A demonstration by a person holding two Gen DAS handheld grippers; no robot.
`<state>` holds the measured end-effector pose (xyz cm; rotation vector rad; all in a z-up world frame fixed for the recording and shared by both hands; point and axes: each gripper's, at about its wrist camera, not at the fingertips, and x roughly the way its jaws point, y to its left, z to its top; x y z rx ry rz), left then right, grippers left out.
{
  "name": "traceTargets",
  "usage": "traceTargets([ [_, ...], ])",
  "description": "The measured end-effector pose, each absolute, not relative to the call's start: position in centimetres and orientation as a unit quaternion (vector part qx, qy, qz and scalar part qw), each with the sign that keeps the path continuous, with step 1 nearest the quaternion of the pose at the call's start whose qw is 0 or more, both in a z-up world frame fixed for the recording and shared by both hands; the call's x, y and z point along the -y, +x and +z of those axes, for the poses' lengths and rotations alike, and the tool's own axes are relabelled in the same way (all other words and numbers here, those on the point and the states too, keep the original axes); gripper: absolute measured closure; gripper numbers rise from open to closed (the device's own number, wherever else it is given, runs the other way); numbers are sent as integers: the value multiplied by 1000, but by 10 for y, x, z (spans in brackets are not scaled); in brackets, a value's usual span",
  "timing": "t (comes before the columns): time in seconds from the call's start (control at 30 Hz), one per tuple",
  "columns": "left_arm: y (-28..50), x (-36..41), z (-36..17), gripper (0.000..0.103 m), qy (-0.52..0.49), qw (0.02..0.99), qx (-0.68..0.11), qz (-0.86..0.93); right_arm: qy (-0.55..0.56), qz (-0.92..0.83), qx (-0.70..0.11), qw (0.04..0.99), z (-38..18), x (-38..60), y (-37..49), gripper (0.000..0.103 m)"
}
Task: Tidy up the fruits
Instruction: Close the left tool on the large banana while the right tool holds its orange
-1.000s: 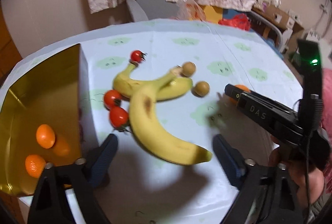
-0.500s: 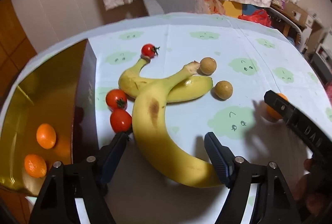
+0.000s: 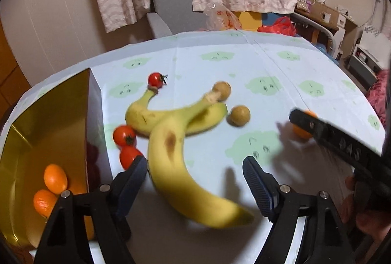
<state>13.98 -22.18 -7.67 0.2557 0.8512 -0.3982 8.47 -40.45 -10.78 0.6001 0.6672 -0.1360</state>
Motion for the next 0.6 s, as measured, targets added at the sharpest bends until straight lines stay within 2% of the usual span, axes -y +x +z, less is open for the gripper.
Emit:
traceTargets([
  [0.1,156,222,-66,21,112,886,-406,-194,290,-65,-322,899,-109,406,84,63],
  [0.17,168,226,-65,13,131,882,-410,-194,291,-64,-321,899,-109,406,84,63],
  [0.23,179,232,-70,14,162,874,-417,-191,295,-62,-320,898,-110,406,84,62],
  [0.3,189,232,-78,28,165,863,-437,-192,298,-60,-318,898,-111,407,83,62],
  [0.33,191,231,-83,44,168,857,-447,-193,301,-58,-317,897,-111,408,83,62],
  [0.37,190,231,-86,44,178,857,-446,-186,303,-57,-317,897,-111,409,82,62],
  [0.43,184,233,-87,53,198,860,-432,-184,304,-56,-316,897,-112,409,82,62],
  [0.47,181,232,-86,64,204,864,-425,-179,304,-56,-316,897,-112,410,82,62],
  [0.5,181,229,-86,69,196,866,-424,-179,304,-56,-315,897,-112,410,82,62],
  [0.6,178,220,-84,70,170,866,-428,-196,306,-56,-314,897,-111,409,82,62],
])
